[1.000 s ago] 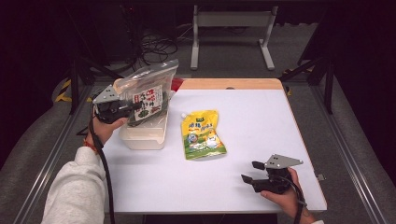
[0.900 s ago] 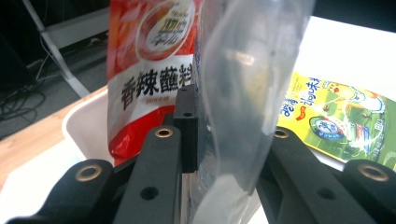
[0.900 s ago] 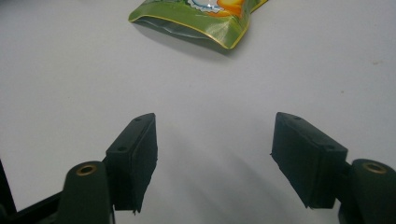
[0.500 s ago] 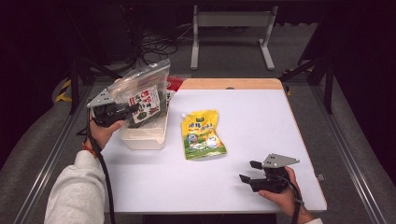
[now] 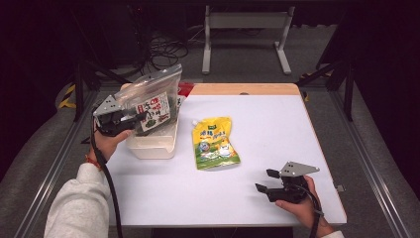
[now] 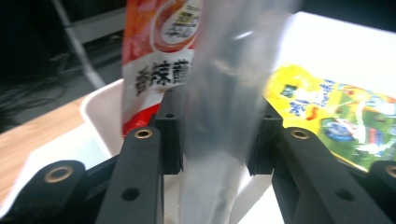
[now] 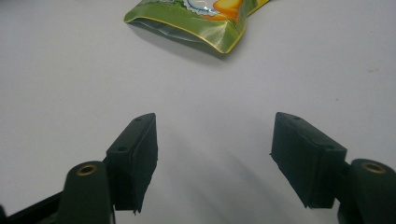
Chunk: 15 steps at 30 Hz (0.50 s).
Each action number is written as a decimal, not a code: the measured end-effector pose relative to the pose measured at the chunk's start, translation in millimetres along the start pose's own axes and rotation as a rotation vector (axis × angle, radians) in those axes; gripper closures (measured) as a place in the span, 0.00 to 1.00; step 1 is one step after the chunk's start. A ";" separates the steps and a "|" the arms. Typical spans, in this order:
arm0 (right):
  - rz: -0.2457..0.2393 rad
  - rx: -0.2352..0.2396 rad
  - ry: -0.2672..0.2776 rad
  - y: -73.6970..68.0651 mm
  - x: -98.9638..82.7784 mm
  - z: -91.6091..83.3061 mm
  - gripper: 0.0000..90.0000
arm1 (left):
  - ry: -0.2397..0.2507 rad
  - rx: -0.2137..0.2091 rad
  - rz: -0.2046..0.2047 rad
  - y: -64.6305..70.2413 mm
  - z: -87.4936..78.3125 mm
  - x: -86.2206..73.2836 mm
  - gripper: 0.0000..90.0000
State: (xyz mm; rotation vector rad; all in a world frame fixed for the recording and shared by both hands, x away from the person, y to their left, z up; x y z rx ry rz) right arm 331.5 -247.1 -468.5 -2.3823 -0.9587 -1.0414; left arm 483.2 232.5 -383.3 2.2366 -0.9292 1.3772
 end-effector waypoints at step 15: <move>0.004 -0.005 0.010 4.1 4.1 -0.8 0.36 | 0.050 0.109 0.013 16.5 -29.8 -4.4 0.40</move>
Point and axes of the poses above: each handheld gripper's, and its own axes: z roughly forward along the jaws, x roughly out of its top, y roughly to its right, the point moved 4 cm from there along z, roughly forward along the jaws, and after that the axes turned 4 degrees about -y, right-handed, at the moved point
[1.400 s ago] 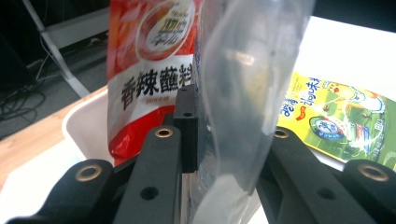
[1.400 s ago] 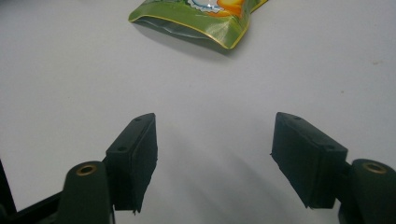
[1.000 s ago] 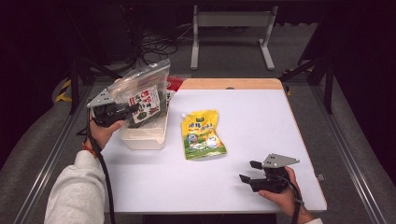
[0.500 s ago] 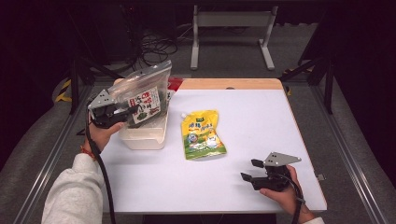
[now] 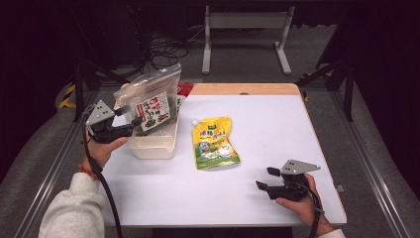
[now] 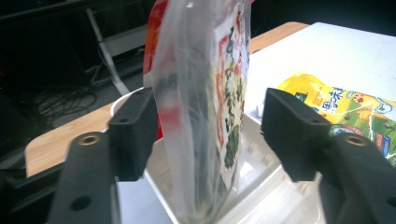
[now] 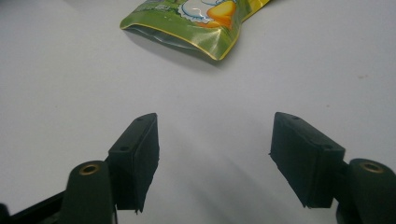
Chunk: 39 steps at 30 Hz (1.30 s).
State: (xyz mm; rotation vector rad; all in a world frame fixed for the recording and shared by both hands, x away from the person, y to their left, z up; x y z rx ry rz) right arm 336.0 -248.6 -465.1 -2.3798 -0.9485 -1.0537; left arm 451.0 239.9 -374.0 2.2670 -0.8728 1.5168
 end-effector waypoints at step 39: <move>-0.014 -0.021 0.033 29.0 31.2 10.8 0.59 | -0.099 -0.174 0.080 106.3 -33.0 -62.7 0.17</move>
Point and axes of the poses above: each handheld gripper's, and its own axes: z roughly forward along the jaws, x roughly out of its top, y roughly to its right, the point moved 4 cm from there along z, roughly forward along the jaws, and after that the axes turned 4 degrees about -y, right-handed, at the moved point
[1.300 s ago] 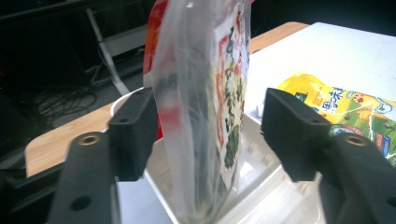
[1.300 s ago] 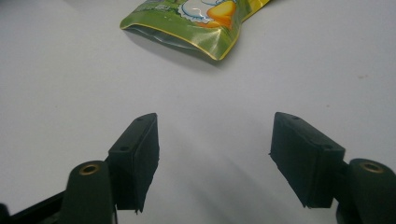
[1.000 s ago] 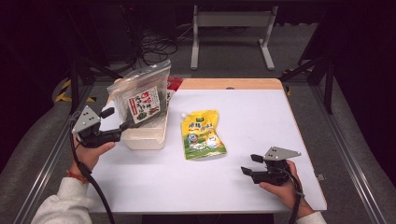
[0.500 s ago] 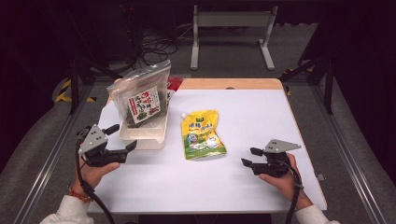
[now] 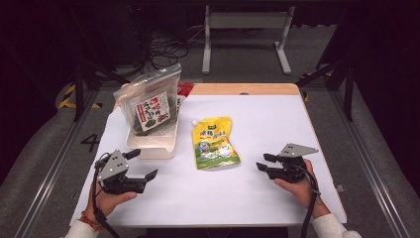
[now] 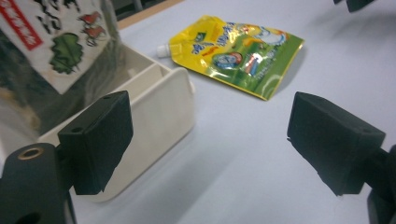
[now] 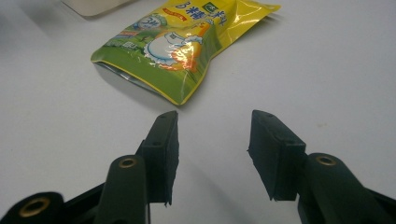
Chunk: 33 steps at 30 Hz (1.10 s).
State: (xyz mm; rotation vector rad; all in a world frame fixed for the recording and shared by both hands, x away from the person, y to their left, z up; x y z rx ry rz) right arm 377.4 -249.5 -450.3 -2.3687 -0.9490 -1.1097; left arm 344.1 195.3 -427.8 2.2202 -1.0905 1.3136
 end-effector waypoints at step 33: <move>0.033 0.102 -0.057 -15.2 45.4 98.7 0.43 | -0.136 -0.102 0.054 28.3 34.3 -24.9 0.15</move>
Point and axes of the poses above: each handheld gripper's, and its own axes: z roughly forward along the jaws, x roughly out of its top, y roughly to its right, the point moved 4 cm from there along z, roughly forward along the jaws, and after that the axes turned 4 degrees about -y, right-handed, at the moved point
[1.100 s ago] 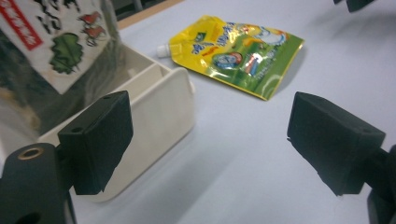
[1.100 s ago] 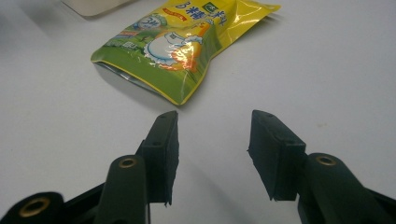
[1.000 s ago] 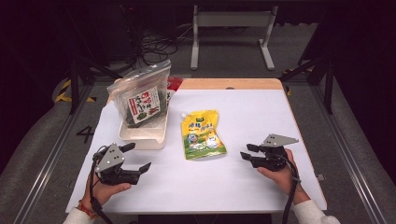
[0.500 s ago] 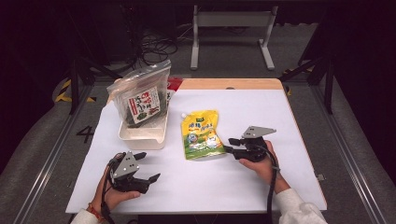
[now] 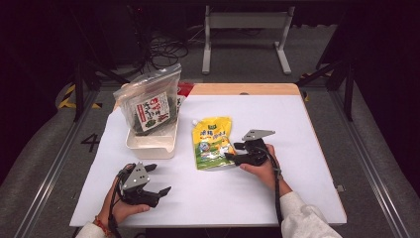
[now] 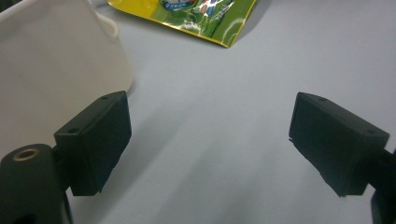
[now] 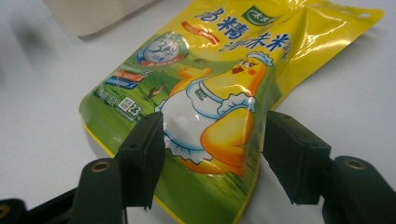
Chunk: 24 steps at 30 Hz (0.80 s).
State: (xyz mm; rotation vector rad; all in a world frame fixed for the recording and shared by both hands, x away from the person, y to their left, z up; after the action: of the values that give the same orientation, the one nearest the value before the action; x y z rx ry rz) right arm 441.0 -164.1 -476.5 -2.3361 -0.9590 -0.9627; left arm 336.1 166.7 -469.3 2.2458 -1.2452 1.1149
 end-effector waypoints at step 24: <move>0.056 0.057 -0.066 3.4 2.6 11.7 0.53 | -0.001 -0.007 -0.008 1.0 1.8 0.7 0.15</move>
State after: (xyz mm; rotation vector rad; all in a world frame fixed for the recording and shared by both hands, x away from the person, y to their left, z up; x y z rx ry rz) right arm 449.9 -158.1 -482.8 -2.3469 -0.9290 -0.8306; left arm 336.3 164.7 -469.9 2.2447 -1.2372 1.1050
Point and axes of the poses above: each handheld gripper's, and its own axes: z roughly forward along the jaws, x roughly out of its top, y roughly to its right, the point moved 4 cm from there along z, roughly forward along the jaws, and after that the axes turned 4 degrees about -y, right-handed, at the moved point
